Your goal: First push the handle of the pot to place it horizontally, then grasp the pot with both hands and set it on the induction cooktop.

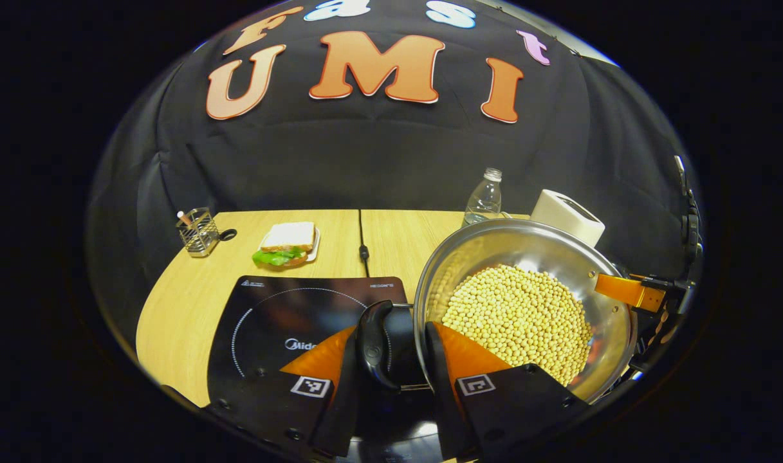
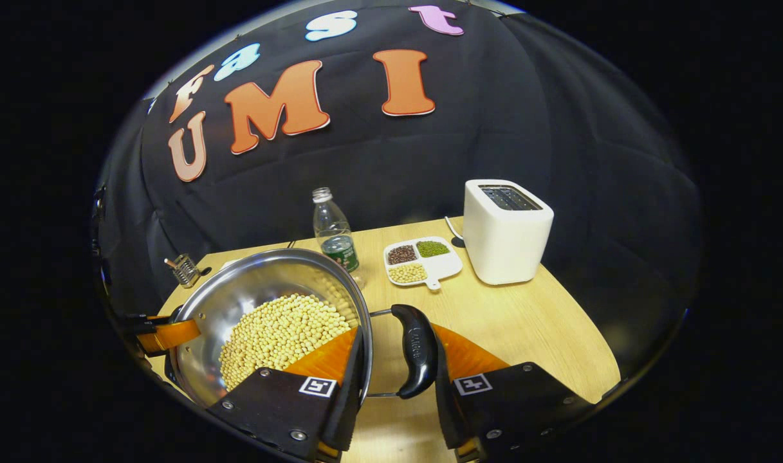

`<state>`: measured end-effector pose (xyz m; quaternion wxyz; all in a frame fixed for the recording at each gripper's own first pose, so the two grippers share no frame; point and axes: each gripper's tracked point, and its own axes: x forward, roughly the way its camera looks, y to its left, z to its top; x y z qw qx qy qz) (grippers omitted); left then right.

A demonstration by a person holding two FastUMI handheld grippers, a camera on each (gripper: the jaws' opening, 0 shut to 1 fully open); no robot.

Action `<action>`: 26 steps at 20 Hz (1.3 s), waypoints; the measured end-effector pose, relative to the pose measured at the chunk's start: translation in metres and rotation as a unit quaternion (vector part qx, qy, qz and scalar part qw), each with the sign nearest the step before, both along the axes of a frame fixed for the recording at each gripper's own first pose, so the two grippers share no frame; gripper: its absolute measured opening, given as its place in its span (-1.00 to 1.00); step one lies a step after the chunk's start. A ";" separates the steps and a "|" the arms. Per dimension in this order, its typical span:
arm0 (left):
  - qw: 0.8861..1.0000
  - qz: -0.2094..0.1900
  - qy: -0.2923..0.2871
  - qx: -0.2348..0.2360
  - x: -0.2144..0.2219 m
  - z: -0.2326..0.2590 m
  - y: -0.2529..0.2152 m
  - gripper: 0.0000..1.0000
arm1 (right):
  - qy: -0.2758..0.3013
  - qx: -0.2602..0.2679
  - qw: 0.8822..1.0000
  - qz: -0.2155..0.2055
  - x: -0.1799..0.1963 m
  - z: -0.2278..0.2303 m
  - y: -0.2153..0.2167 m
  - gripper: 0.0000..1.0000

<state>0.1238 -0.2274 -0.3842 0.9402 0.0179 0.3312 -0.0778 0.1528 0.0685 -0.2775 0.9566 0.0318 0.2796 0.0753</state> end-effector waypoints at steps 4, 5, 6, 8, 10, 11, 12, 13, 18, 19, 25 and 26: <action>1.000 0.018 0.008 -0.001 -0.005 0.002 0.015 0.10 | 0.003 -0.001 1.000 0.018 -0.004 0.005 0.031 0.05; 1.000 0.021 0.009 0.001 -0.008 0.004 0.022 0.10 | 0.004 0.001 1.000 0.022 -0.004 0.005 0.039 0.04; 1.000 0.024 0.007 0.005 -0.010 0.008 0.030 0.10 | 0.004 0.004 1.000 0.027 -0.005 0.005 0.048 0.04; 0.999 0.031 0.005 0.013 -0.014 0.016 0.045 0.19 | 0.006 0.008 0.999 0.036 -0.006 0.005 0.064 0.04; 0.999 0.039 0.006 0.015 -0.020 0.025 0.054 0.21 | 0.009 0.014 0.999 0.043 -0.007 0.004 0.079 0.04; 0.999 0.042 0.007 0.016 -0.025 0.029 0.058 0.21 | 0.011 0.017 0.999 0.047 -0.008 0.003 0.087 0.05; 0.999 0.044 0.010 0.018 -0.028 0.034 0.062 0.10 | 0.014 0.018 0.998 0.050 -0.009 0.002 0.094 0.05; 0.999 0.047 0.013 0.021 -0.028 0.034 0.065 0.10 | 0.018 0.019 0.998 0.053 -0.010 0.001 0.101 0.04; 0.998 0.063 0.019 0.023 -0.036 0.037 0.085 0.15 | 0.028 0.023 0.997 0.069 -0.014 -0.010 0.136 0.04; 0.997 0.067 0.021 0.023 -0.039 0.039 0.088 0.15 | 0.031 0.023 0.997 0.072 -0.015 -0.012 0.144 0.04; 0.996 0.088 0.030 0.020 -0.054 0.049 0.110 0.21 | 0.046 0.021 0.995 0.091 -0.018 -0.026 0.184 0.04; 0.995 0.090 0.032 0.020 -0.054 0.047 0.111 0.21 | 0.048 0.021 0.994 0.094 -0.019 -0.027 0.191 0.05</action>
